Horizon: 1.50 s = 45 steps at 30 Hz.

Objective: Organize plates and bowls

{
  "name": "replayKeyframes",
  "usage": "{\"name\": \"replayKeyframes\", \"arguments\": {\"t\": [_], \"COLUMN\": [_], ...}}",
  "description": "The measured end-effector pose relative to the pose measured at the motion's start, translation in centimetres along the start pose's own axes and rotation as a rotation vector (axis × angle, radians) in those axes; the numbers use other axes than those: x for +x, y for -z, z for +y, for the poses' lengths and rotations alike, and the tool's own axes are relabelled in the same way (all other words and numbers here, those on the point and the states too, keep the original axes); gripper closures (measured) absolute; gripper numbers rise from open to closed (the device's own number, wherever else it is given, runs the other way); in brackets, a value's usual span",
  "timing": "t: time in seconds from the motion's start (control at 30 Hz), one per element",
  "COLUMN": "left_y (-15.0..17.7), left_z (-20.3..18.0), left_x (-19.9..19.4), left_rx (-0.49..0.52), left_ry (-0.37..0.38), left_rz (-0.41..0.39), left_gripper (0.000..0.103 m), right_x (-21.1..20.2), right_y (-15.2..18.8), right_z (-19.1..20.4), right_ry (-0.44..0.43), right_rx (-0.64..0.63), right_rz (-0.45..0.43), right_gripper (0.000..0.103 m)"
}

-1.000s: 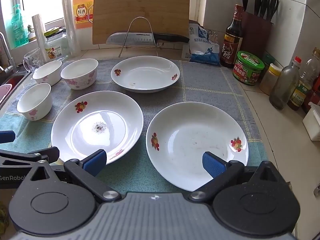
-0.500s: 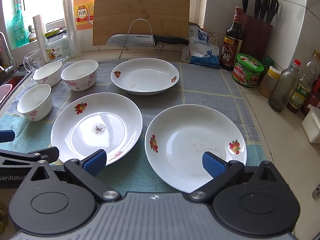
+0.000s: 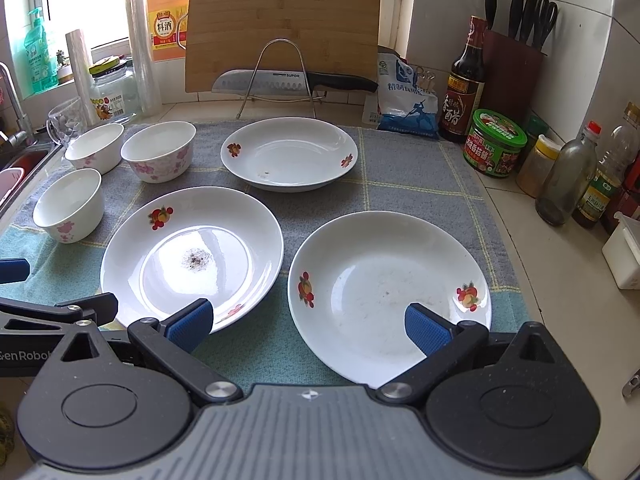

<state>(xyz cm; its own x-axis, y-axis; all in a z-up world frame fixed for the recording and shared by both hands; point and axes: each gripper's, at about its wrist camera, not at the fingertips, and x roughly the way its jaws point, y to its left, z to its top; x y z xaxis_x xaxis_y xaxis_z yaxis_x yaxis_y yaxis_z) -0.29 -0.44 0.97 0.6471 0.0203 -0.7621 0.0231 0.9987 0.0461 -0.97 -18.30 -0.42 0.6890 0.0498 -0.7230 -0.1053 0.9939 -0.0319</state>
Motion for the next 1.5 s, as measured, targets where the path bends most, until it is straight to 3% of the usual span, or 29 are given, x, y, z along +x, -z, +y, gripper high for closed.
{"name": "replayKeyframes", "arguments": {"t": [1.5], "left_y": [-0.6], "left_z": [0.1], "left_x": [1.0], "left_rx": [0.025], "left_ry": [0.027], "left_rz": [-0.006], "left_gripper": [0.001], "right_x": [0.3], "right_y": [-1.1], "right_z": [-0.4], "right_ry": [0.012], "right_rx": [0.006], "right_rz": [-0.003], "right_gripper": [0.0]}}
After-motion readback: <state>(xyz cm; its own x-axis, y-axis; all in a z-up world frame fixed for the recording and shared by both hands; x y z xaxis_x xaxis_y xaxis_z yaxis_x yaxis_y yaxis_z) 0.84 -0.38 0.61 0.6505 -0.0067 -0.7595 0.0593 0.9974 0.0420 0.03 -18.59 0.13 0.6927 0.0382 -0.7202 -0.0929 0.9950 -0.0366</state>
